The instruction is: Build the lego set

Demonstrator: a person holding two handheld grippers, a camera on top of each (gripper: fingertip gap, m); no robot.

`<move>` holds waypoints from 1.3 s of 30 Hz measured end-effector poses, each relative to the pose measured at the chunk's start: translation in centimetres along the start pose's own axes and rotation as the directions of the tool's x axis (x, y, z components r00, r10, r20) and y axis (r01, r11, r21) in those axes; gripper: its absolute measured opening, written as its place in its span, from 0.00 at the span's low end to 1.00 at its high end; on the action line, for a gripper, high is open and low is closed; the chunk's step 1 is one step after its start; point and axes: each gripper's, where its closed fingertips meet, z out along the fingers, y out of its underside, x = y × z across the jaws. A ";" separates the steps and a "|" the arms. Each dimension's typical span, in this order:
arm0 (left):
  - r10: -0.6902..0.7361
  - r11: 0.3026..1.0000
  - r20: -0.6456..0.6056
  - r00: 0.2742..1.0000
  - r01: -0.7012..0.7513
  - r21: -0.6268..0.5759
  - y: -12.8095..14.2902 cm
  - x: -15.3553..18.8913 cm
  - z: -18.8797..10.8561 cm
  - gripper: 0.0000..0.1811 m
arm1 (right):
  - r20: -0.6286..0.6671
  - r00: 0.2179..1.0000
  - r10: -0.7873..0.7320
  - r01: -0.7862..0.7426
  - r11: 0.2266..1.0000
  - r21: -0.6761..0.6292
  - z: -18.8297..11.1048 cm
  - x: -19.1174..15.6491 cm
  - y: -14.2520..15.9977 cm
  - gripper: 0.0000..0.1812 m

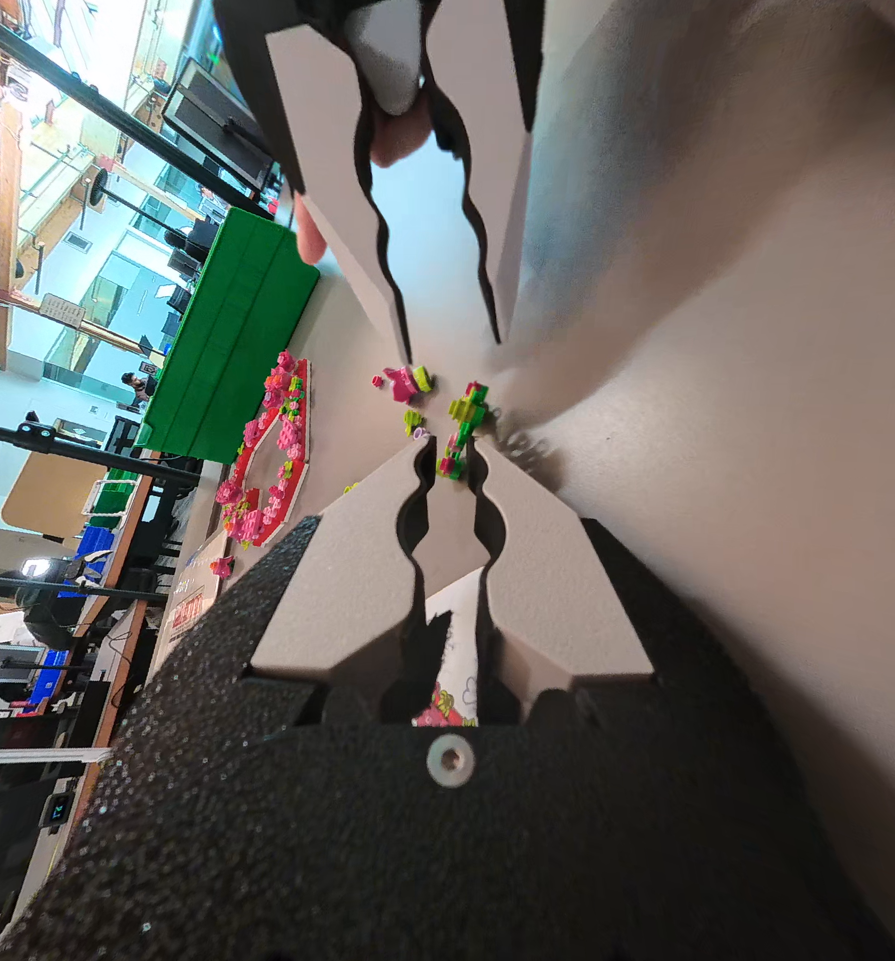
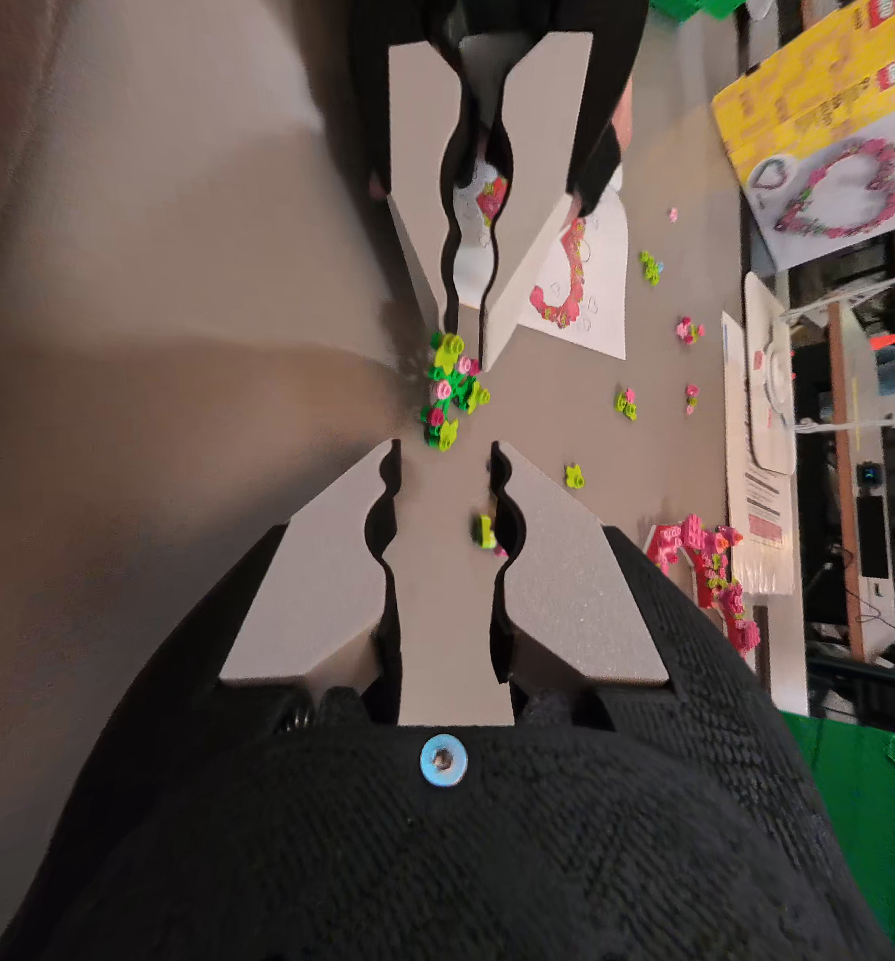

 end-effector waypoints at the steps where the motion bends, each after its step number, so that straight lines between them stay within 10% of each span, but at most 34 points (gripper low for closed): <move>1: -0.001 1.000 0.000 1.000 0.001 0.001 0.0 0.0 0.0 0.05 | -0.006 1.000 -0.001 0.001 1.000 0.002 0.4 -0.2 -0.1 0.17; 19: 0.060 0.989 0.100 0.993 -0.045 -0.140 0.8 -1.5 0.5 0.21 | -0.202 0.979 -0.023 -0.016 0.981 -0.192 1.9 2.3 0.8 0.01; 29: 0.306 0.909 0.197 0.932 -0.225 -0.350 0.8 -2.4 0.9 0.08 | -0.234 0.963 -0.133 0.032 0.919 -0.393 2.0 1.9 1.6 0.01; 39: 0.238 0.951 0.217 0.947 -0.181 -0.252 0.1 -3.1 -0.1 0.06 | -0.257 0.966 0.001 -0.047 0.984 -0.173 1.5 2.6 0.6 0.14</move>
